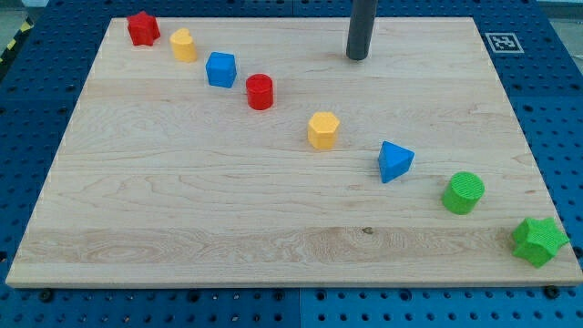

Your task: Place your arm above the blue cube

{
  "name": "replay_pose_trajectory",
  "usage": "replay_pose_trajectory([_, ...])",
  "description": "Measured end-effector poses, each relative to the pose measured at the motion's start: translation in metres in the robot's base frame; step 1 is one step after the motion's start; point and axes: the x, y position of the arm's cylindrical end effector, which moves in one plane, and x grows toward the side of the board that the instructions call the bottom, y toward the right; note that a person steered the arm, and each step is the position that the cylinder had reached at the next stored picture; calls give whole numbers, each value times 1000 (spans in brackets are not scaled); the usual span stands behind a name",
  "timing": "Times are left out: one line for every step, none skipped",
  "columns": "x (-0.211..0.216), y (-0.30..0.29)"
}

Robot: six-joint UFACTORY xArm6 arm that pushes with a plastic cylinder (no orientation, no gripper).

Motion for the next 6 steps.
replay_pose_trajectory([0,0])
replay_pose_trajectory([1,-33])
replay_pose_trajectory([0,-81])
replay_pose_trajectory([-9,-127])
replay_pose_trajectory([-26,-179])
replay_pose_trajectory([-33,-206])
